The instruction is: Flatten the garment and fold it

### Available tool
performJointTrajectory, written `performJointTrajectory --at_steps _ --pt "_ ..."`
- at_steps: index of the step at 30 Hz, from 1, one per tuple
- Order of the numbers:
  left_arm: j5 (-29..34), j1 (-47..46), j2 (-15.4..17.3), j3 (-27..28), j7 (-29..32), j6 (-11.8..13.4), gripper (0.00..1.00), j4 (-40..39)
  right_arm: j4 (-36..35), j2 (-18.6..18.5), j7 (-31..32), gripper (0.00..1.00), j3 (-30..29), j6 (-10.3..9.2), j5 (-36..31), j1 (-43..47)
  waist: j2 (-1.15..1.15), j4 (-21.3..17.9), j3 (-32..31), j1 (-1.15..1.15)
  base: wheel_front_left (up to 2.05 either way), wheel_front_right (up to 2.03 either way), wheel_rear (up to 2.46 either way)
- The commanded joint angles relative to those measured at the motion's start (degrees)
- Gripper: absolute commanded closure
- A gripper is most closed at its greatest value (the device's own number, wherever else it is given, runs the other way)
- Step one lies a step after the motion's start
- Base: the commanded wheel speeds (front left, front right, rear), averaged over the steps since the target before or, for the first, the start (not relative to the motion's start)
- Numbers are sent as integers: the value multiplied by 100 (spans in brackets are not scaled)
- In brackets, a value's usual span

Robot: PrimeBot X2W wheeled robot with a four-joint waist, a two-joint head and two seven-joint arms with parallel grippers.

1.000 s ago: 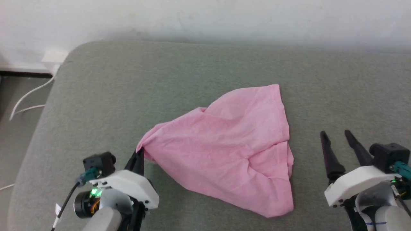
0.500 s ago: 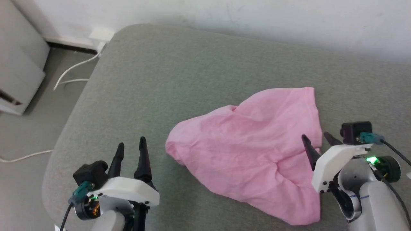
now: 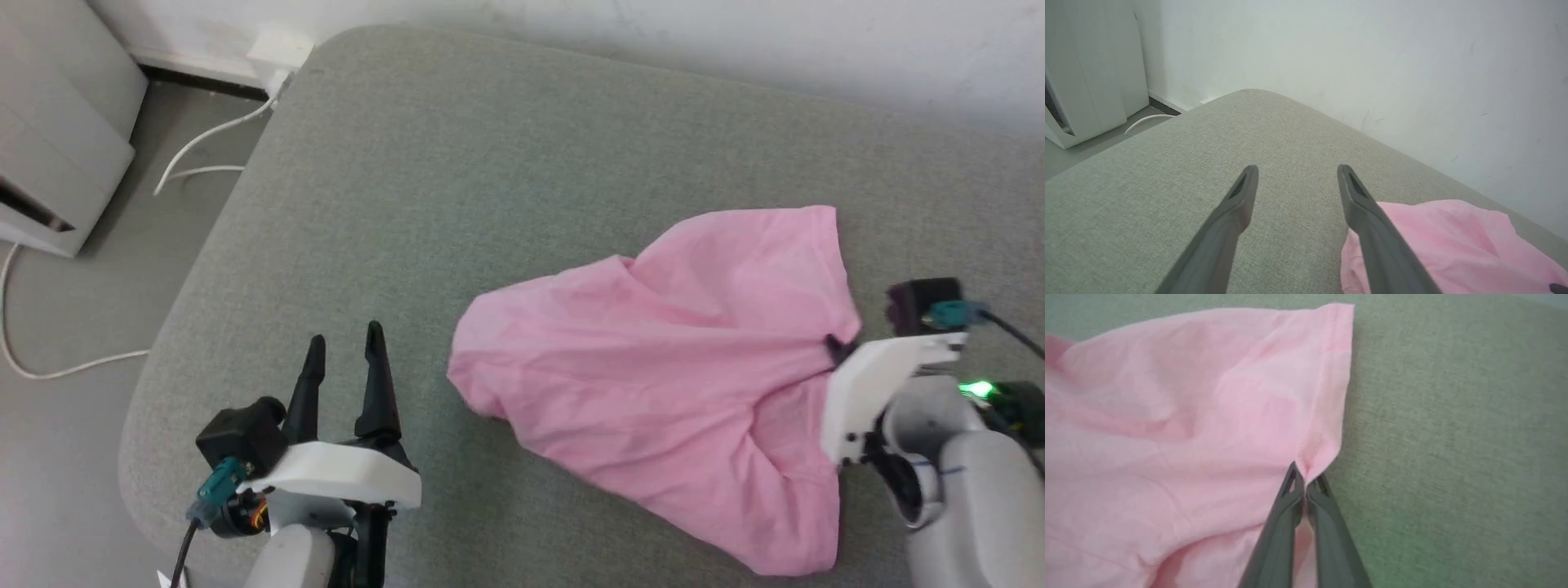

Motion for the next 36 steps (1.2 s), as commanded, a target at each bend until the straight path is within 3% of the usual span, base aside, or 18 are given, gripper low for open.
performJointTrajectory --at_steps 1,7,10,13,20,21,22,30,36 --pt "105 43 -58 65 -27 -98 0 73 -226 -25 -103 100 -236 -8 -38 172 0 -100 -118 -1 0 0 0" --pt "212 102 -104 132 -27 -236 0 231 -1069 -25 101 100 -997 -8 -37 1007 0 -289 -316 -1 0 0 0" --pt "268 140 -116 185 -28 -303 0 300 -1506 -25 90 100 -1872 -8 -82 1518 0 -529 -401 -1 0 0 0" --pt "295 146 -117 160 -28 -354 0 391 -1344 -25 119 100 -2327 -8 -127 1699 0 -692 -473 -1 0 0 0" --pt "295 81 -115 37 9 -454 0 505 -873 -25 227 100 -2596 -8 31 1775 0 -949 -614 -1 0 0 0" --pt "297 51 -118 -10 42 -480 0 518 -868 -25 107 56 -2551 -8 75 1762 0 -988 -635 -1 0 0 0" --pt "319 6 -118 -73 84 -507 0 532 -871 -25 -51 0 -2500 -8 128 1757 0 -1029 -656 -1 0 0 0" --pt "619 -987 -145 -836 873 -811 0 916 -1302 -25 -1516 0 -1598 -8 186 1757 0 -1450 -572 -1 0 0 0" --pt "758 -2005 -163 -1482 2079 -1203 0 1717 -1594 -25 -1981 0 -906 -8 276 1624 0 -1895 -310 -1 0 0 0"
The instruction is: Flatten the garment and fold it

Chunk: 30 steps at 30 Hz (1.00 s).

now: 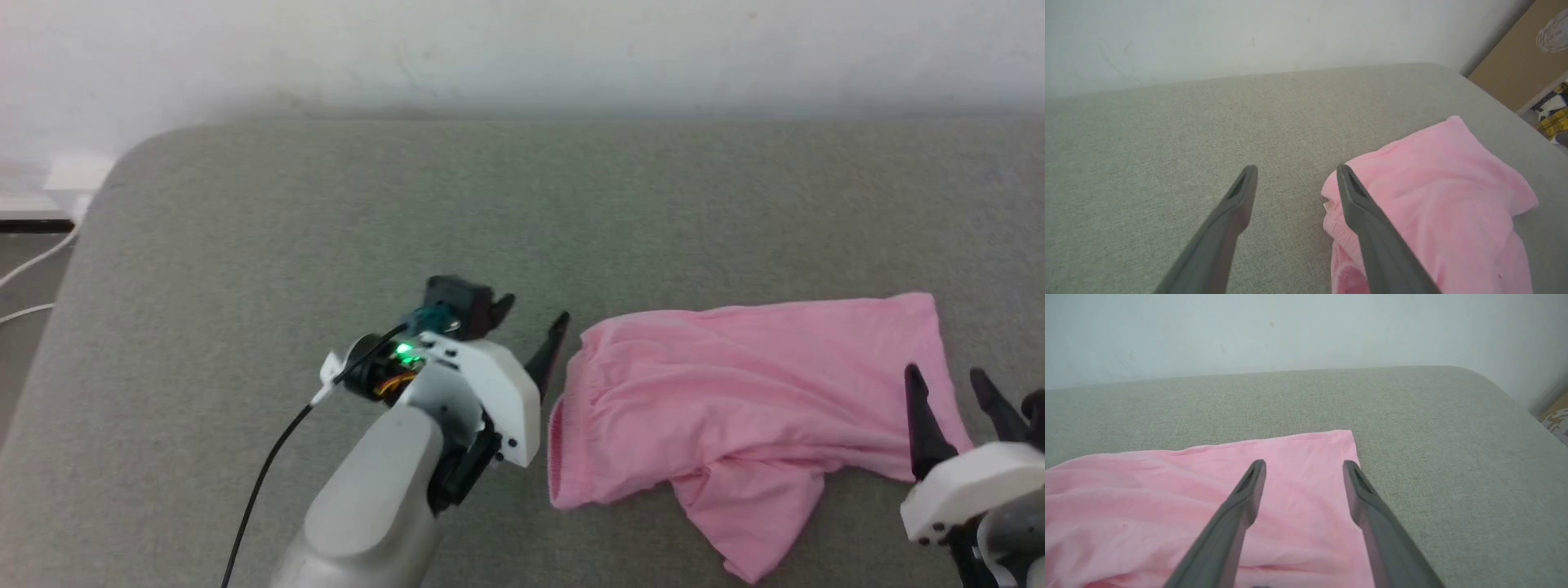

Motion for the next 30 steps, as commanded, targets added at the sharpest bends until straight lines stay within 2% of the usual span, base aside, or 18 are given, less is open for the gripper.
performJointTrajectory --at_steps 1,5,11,18,19,20,21,26,30 --pt "53 -224 -5 -138 260 -113 0 192 -50 -10 -104 0 53 -6 71 -143 -1 -317 247 0 0 0 0" --pt "120 -699 43 -452 917 -263 0 645 -55 -10 -196 0 307 -6 162 -277 -1 -531 414 0 0 0 0" --pt "364 -1199 120 -737 1551 -260 0 1154 -17 -10 -242 0 532 -6 278 -414 -1 -736 635 0 0 0 0" --pt "376 -1231 208 -1156 2734 -349 0 1514 -14 -10 -310 0 683 -6 355 -504 -1 -817 709 0 0 0 0" --pt "359 -1209 230 -1218 2891 -363 20 1507 -23 -10 -304 0 679 -6 352 -508 -1 -812 709 0 0 0 0" --pt "352 -1190 258 -1292 3004 -378 78 1472 -33 -10 -292 0 682 -6 335 -513 -1 -803 708 0 0 0 0" --pt "330 -1168 277 -1343 3053 -390 100 1415 -42 -10 -274 0 686 -6 315 -522 -1 -787 708 0 0 0 0" --pt "267 -1047 355 -1428 2773 -364 100 1045 -105 -10 -171 0 642 -6 162 -651 -1 -659 716 0 0 0 0" --pt "375 -966 466 -1207 2103 93 100 775 -91 -25 -55 0 584 -6 -32 -886 -1 -546 713 0 0 0 0"
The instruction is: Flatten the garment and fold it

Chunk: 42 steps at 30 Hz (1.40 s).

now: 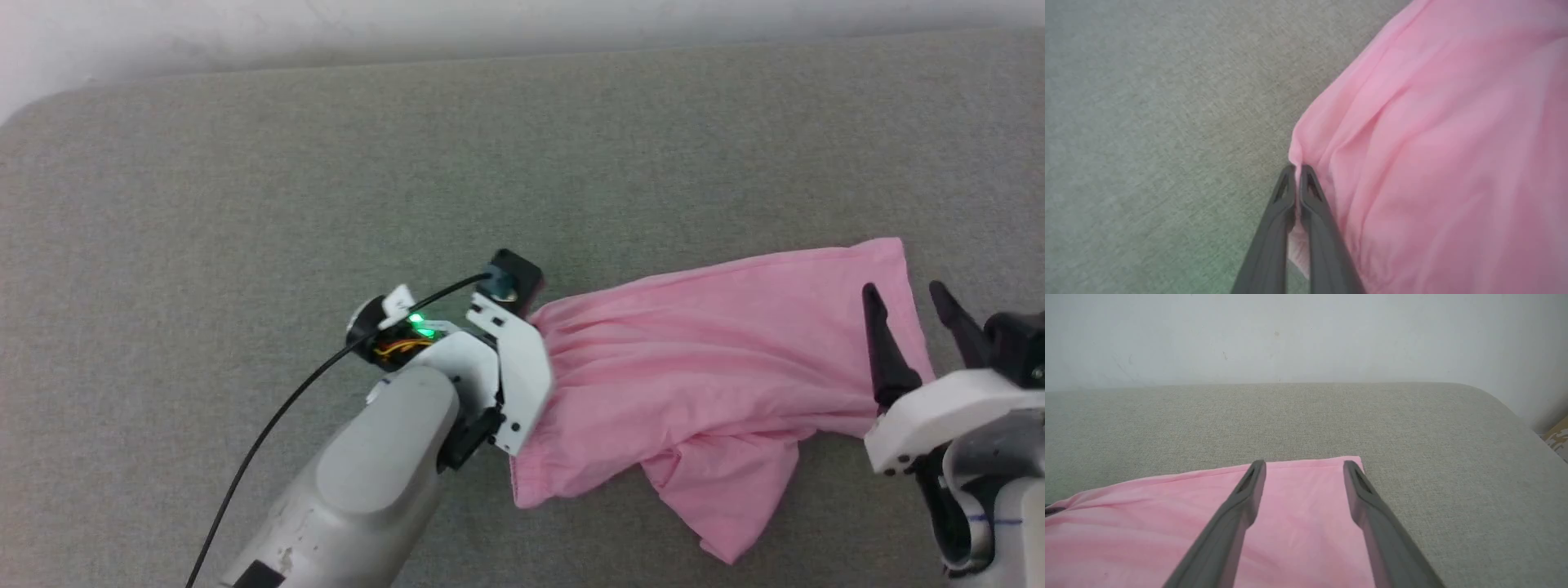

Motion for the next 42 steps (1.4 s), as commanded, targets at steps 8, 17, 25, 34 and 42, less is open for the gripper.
performJointTrajectory --at_steps 8,17,25,34,42 --pt "-52 598 241 395 -791 610 100 -522 959 -354 881 0 -282 -6 32 -1075 -1 365 120 -1 0 0 0" --pt "-82 623 290 322 -710 607 100 -991 2562 -709 2364 0 -580 -6 58 -2559 -1 617 499 -1 0 0 0" --pt "-112 589 265 238 -615 604 100 -1210 3571 -937 3403 61 -432 -6 13 -3205 -1 770 707 -1 0 0 0" --pt "-166 559 297 206 -712 527 100 -1295 3347 -1209 3943 100 39 -6 80 -3233 -1 756 653 -1 0 0 0" --pt "-2 -350 668 508 -1095 349 100 -1679 2500 -1282 3112 100 532 -6 272 -3739 -1 546 735 -1 0 0 0"
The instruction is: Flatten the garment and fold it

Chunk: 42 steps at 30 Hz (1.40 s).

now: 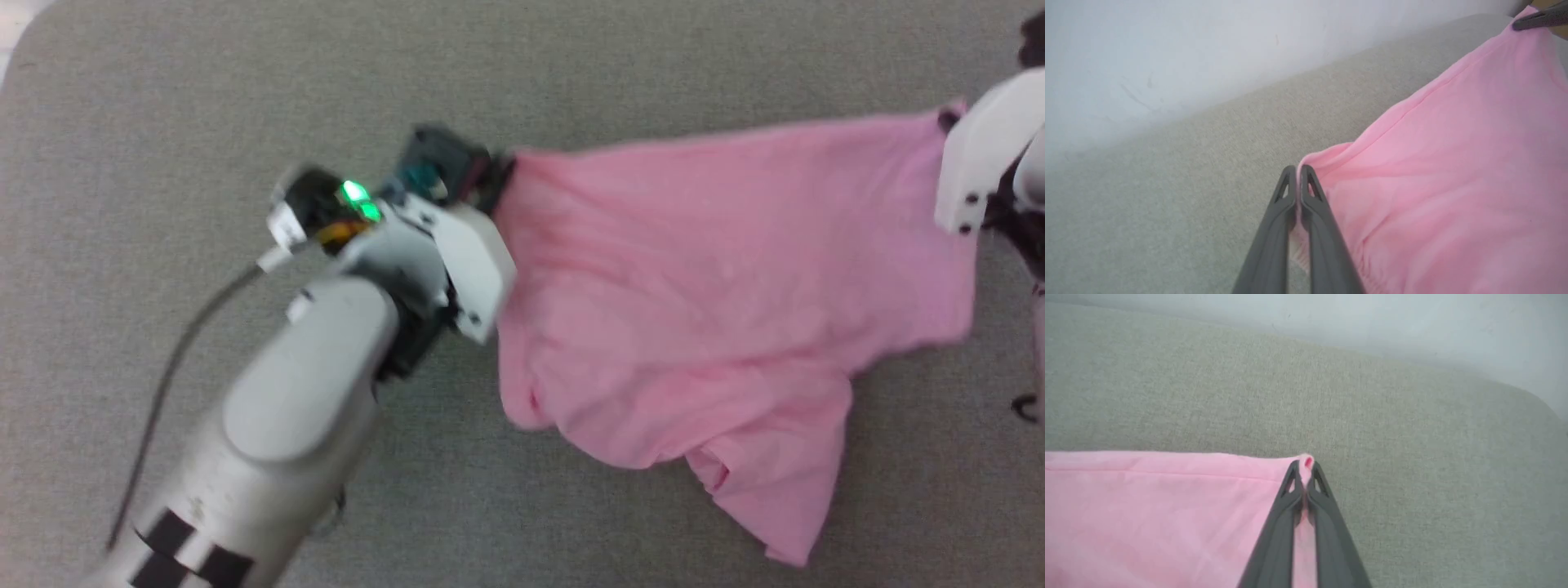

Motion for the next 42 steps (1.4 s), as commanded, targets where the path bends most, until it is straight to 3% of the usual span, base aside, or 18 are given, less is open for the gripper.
performJointTrajectory --at_steps 1,8,14,20,25,29,34,38,42 --pt "84 -323 133 113 -67 -54 100 -66 -109 -36 -130 100 73 -6 23 -241 -1 -103 79 -1 0 0 0" --pt "492 -1748 716 543 -263 -68 100 -49 -378 -71 -948 100 335 -6 -198 -1388 -1 -336 396 -1 0 0 0" --pt "942 -2951 977 877 -758 233 100 156 -480 -147 -1715 100 543 -6 -504 -2487 -1 -480 660 -1 0 0 0" --pt "1162 -3883 1113 1211 -1650 508 100 416 -448 -158 -2509 100 607 -6 -807 -3425 -1 -560 811 -1 0 0 0" --pt "1162 -4103 1124 1387 -2195 706 100 685 -286 -109 -2835 100 596 -6 -1062 -3728 -1 -566 759 -1 0 0 0" --pt "1032 -3614 1083 1256 -2252 573 100 955 -132 -63 -2752 100 774 -6 -895 -3362 -1 -499 600 -1 0 0 0" --pt "829 -2341 1049 867 -2183 226 100 1186 -165 -204 -2442 100 1318 -6 -325 -2092 -1 -435 283 -1 0 0 0" --pt "453 -1047 1005 668 -2022 4 100 1009 -616 -361 -2052 100 1611 -6 321 -708 -1 -368 -50 -1 0 0 0" --pt "212 297 978 369 -1712 -20 100 463 -1396 -637 -1448 100 1536 -6 762 823 -1 -255 -383 -1 0 0 0"
